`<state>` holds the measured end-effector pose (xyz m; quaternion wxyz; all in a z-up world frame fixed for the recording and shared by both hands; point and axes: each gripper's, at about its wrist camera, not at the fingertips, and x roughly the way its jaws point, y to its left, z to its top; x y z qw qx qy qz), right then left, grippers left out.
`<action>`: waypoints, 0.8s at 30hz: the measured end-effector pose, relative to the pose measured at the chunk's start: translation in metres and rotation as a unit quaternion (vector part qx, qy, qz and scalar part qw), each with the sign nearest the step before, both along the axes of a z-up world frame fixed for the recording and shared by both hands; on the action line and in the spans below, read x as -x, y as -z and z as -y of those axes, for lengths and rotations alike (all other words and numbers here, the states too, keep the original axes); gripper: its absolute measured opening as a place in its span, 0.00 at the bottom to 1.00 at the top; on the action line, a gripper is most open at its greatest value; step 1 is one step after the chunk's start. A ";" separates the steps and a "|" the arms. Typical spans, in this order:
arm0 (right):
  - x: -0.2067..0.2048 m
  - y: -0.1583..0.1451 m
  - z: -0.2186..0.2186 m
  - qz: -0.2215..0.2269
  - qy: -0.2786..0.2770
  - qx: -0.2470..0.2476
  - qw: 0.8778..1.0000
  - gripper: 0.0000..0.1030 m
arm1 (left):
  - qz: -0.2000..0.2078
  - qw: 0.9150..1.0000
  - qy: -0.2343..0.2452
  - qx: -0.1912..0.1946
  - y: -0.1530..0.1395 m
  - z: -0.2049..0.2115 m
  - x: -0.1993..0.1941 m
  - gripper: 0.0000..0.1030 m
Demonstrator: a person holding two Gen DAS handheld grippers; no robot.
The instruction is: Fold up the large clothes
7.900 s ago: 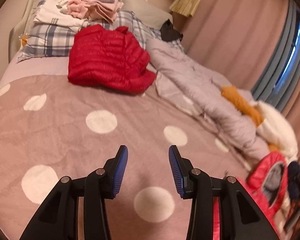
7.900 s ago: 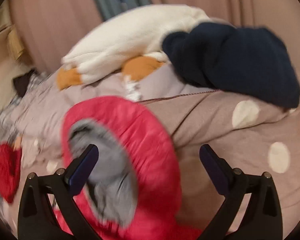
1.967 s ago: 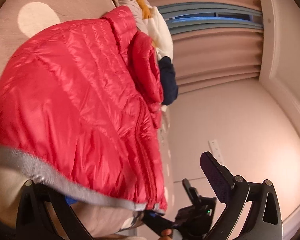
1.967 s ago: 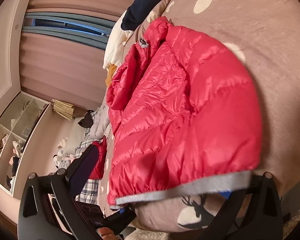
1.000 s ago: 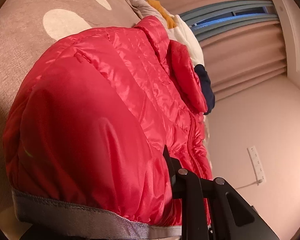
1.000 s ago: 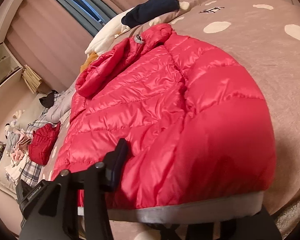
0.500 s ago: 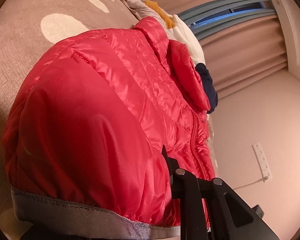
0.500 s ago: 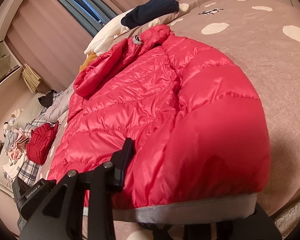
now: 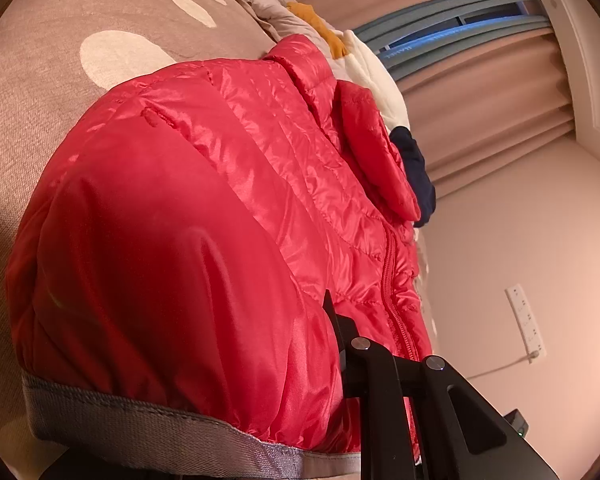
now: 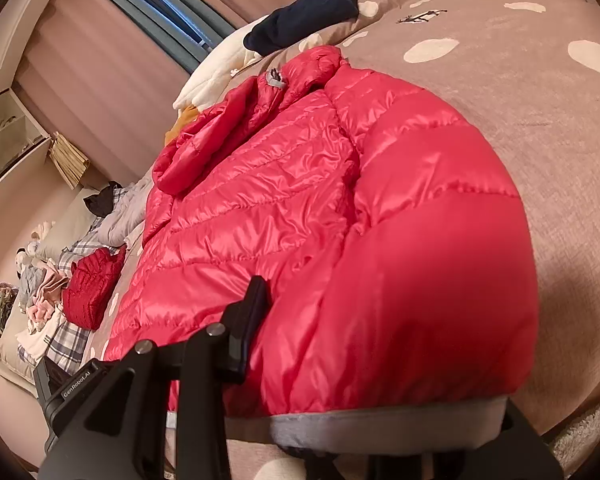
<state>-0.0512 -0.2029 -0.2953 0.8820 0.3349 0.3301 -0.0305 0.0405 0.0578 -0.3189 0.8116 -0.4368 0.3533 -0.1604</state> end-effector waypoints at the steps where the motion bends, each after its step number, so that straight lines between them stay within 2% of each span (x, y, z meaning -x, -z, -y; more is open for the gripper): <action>1: 0.000 0.000 0.000 0.000 -0.001 0.002 1.000 0.29 | 0.000 1.000 0.000 -0.001 0.000 0.000 0.000 0.17; 9: -0.001 0.000 -0.004 0.002 -0.008 0.025 1.000 0.27 | 0.000 1.000 -0.009 -0.020 -0.003 0.003 0.000 0.16; 18: 0.000 -0.004 0.008 0.001 -0.004 -0.004 1.000 0.16 | 0.018 0.994 -0.045 -0.097 -0.017 0.012 0.008 0.16; 21: -0.002 -0.013 -0.001 -0.001 -0.019 0.043 0.999 0.16 | 0.029 0.990 -0.056 -0.125 -0.024 0.012 0.010 0.16; 24: 0.000 -0.024 -0.004 0.013 -0.024 0.058 0.998 0.15 | 0.034 0.989 -0.059 -0.128 -0.026 0.011 0.010 0.16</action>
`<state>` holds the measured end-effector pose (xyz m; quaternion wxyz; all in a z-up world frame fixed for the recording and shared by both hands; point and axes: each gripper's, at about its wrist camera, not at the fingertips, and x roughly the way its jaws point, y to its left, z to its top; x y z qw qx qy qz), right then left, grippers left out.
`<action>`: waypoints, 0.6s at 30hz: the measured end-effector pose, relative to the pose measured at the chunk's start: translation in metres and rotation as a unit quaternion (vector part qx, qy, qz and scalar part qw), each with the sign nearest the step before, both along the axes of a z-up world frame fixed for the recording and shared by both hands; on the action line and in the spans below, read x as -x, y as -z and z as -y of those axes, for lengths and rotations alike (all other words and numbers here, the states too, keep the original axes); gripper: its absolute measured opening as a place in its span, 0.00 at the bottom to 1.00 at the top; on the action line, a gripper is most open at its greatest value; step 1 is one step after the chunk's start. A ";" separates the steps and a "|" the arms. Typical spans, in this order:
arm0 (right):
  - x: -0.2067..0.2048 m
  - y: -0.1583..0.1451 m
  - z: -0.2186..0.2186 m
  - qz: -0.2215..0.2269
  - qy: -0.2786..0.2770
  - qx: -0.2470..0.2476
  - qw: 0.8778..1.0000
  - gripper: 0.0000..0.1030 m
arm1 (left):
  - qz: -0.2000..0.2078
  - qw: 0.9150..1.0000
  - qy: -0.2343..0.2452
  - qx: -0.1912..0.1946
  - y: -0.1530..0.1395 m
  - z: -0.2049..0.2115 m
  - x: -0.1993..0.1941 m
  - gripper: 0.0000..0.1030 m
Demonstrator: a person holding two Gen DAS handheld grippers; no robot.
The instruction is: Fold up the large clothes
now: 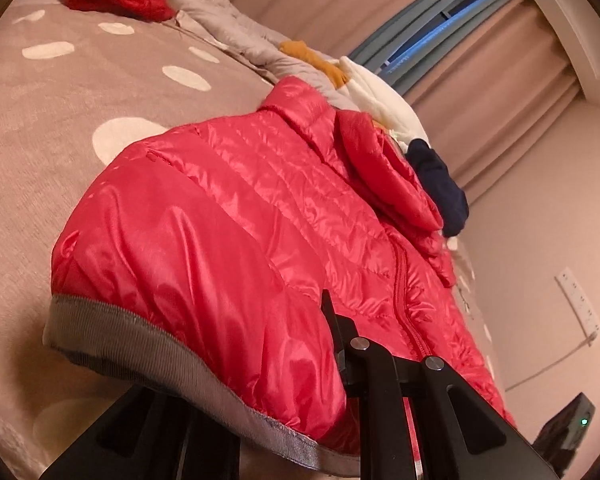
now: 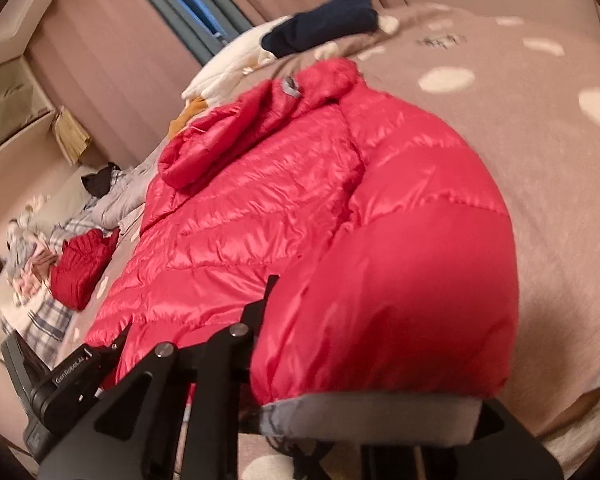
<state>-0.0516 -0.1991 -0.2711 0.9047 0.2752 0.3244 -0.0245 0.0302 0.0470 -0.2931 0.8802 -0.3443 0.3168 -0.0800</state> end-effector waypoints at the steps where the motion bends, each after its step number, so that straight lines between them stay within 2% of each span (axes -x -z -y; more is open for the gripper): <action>1: 0.000 -0.002 0.002 0.004 -0.001 -0.004 1.000 0.15 | 0.001 1.000 0.001 0.003 -0.001 -0.001 0.000 0.16; 5: 0.002 -0.014 0.007 0.017 -0.003 -0.015 1.000 0.15 | 0.019 1.000 0.000 -0.014 -0.013 -0.002 0.004 0.16; 9: 0.006 -0.029 -0.002 0.029 -0.007 0.041 0.999 0.15 | 0.038 0.998 -0.007 -0.054 -0.024 0.006 0.010 0.16; 11: 0.008 -0.034 -0.005 0.034 -0.010 0.051 0.998 0.15 | 0.040 0.997 -0.013 -0.067 -0.027 0.008 0.012 0.16; 15: 0.009 -0.042 -0.001 0.044 -0.013 0.037 0.998 0.15 | 0.048 0.997 -0.012 -0.057 -0.033 0.002 0.013 0.16; 18: 0.010 -0.051 -0.007 0.055 -0.018 0.059 0.997 0.15 | 0.062 0.996 -0.015 -0.058 -0.040 0.000 0.016 0.16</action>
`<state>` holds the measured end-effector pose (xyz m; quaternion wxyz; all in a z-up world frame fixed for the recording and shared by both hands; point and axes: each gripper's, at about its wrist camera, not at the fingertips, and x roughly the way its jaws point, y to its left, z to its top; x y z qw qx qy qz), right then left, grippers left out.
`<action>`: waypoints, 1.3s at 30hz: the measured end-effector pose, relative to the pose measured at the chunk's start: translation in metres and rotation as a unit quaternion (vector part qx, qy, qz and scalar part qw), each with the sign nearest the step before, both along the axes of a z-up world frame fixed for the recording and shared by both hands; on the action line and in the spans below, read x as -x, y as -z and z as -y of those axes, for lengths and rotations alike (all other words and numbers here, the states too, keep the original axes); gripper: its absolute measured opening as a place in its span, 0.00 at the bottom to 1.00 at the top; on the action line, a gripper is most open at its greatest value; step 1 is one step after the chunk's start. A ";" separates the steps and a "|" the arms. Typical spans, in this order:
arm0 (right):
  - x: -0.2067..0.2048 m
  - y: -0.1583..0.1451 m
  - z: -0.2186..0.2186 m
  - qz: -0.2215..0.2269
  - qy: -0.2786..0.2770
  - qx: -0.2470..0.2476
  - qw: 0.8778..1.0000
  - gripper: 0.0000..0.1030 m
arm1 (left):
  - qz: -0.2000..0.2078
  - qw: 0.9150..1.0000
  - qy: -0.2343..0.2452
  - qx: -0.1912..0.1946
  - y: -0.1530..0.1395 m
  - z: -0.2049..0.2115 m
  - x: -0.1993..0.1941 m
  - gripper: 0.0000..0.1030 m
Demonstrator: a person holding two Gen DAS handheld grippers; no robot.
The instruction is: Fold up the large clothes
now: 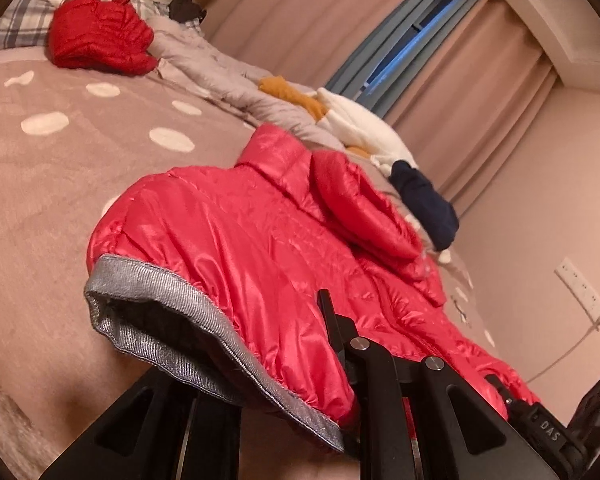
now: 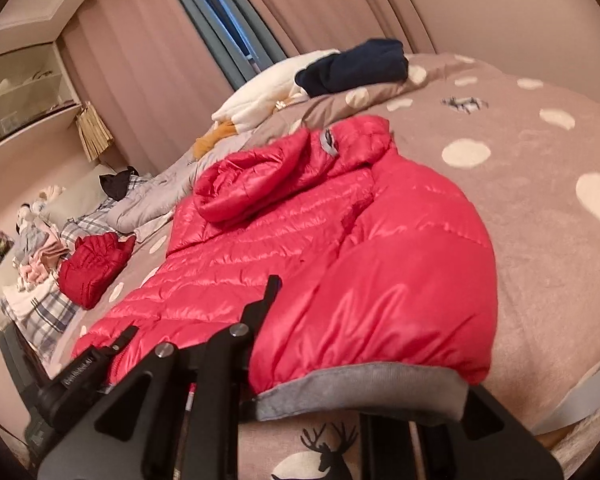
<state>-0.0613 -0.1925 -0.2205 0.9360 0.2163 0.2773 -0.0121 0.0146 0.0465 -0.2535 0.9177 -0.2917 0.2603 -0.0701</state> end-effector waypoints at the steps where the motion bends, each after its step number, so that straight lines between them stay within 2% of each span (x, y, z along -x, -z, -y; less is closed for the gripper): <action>1: 0.001 -0.002 -0.002 0.006 -0.003 0.006 1.000 0.15 | 0.005 1.000 -0.004 -0.010 -0.002 0.001 0.002 0.16; 2: 0.001 -0.005 -0.005 0.008 -0.004 0.012 1.000 0.16 | 0.008 1.000 -0.007 -0.020 -0.004 0.003 0.003 0.16; 4: 0.001 -0.009 -0.007 0.010 -0.005 0.021 1.000 0.16 | 0.011 1.000 -0.008 -0.016 -0.005 0.002 0.004 0.16; 9: 0.003 -0.017 0.000 0.020 -0.005 0.005 1.000 0.16 | 0.022 1.000 -0.001 -0.003 -0.015 0.000 0.008 0.16; 17: 0.011 -0.030 0.001 0.035 -0.007 0.008 0.999 0.16 | 0.045 0.999 0.002 0.002 -0.029 0.001 0.018 0.16; 32: 0.029 -0.043 0.010 0.057 -0.010 0.002 0.998 0.16 | 0.068 0.998 0.002 -0.013 -0.048 0.009 0.034 0.16; 39: 0.040 -0.051 0.012 0.068 -0.010 -0.003 0.998 0.17 | 0.081 0.997 0.005 -0.006 -0.056 0.010 0.042 0.16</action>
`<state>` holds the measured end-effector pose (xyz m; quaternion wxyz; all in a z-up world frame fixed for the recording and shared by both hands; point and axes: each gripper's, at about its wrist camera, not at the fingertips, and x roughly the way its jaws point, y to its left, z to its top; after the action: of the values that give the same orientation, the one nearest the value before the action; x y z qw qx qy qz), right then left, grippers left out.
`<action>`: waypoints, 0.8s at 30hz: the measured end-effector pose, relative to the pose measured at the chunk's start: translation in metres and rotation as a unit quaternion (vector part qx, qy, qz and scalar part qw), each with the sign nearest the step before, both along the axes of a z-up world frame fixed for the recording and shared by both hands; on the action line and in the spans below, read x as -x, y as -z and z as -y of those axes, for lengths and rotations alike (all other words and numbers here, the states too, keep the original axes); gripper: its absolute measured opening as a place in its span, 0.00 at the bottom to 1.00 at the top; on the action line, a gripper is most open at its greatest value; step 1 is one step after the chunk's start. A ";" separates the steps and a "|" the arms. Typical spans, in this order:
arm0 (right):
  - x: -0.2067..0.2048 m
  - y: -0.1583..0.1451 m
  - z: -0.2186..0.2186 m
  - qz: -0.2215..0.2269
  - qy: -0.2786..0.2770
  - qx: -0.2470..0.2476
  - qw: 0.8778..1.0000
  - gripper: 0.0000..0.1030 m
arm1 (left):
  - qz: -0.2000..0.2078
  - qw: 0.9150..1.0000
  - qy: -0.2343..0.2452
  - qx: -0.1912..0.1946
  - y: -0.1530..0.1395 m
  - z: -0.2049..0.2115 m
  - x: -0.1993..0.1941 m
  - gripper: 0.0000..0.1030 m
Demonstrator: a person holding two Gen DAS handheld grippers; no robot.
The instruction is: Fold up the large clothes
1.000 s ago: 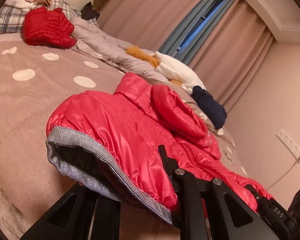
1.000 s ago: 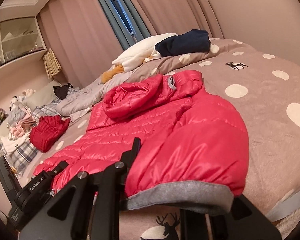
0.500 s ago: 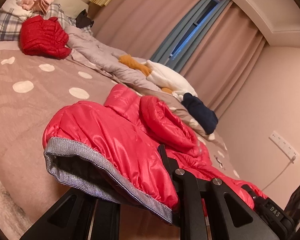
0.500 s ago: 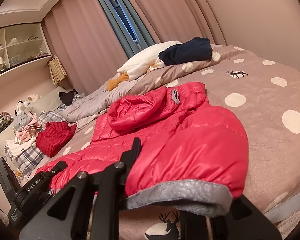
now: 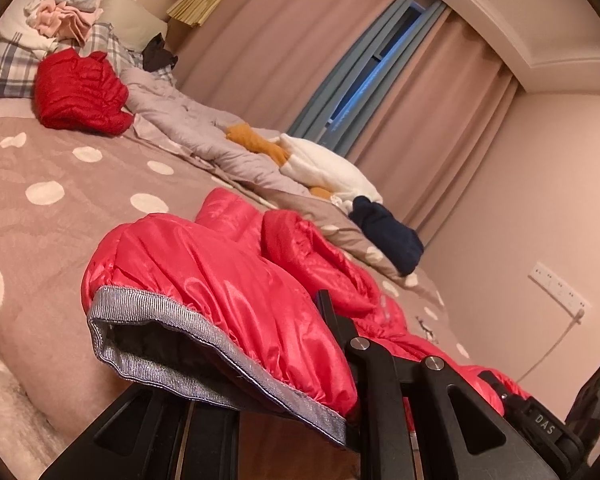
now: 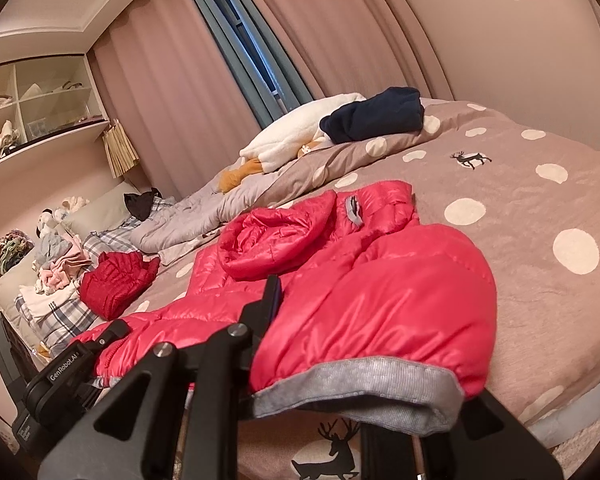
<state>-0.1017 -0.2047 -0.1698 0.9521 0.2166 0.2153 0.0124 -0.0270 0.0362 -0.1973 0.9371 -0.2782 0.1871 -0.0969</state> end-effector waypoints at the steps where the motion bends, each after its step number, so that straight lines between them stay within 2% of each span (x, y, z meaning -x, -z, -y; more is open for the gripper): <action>1: 0.002 -0.001 0.001 0.002 0.000 -0.001 1.000 0.17 | 0.002 1.000 0.000 -0.001 -0.002 0.000 0.002 0.16; 12: 0.015 -0.015 0.006 0.023 0.003 -0.006 1.000 0.17 | 0.022 1.000 0.011 -0.009 -0.015 0.004 0.014 0.16; 17: 0.024 -0.029 0.005 0.042 0.006 -0.004 0.999 0.18 | 0.028 0.999 0.029 0.021 -0.025 -0.003 0.023 0.16; 20: 0.029 -0.040 0.004 0.059 0.007 0.002 0.998 0.17 | 0.046 0.998 0.034 0.022 -0.032 -0.003 0.027 0.16; 24: 0.034 -0.047 0.001 0.061 0.001 -0.001 0.998 0.19 | 0.046 0.998 0.036 0.032 -0.035 -0.007 0.028 0.16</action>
<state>-0.1355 -0.2058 -0.1230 0.9633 0.2170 0.1563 0.0250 -0.0548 0.0431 -0.1623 0.9314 -0.2961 0.1501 -0.1494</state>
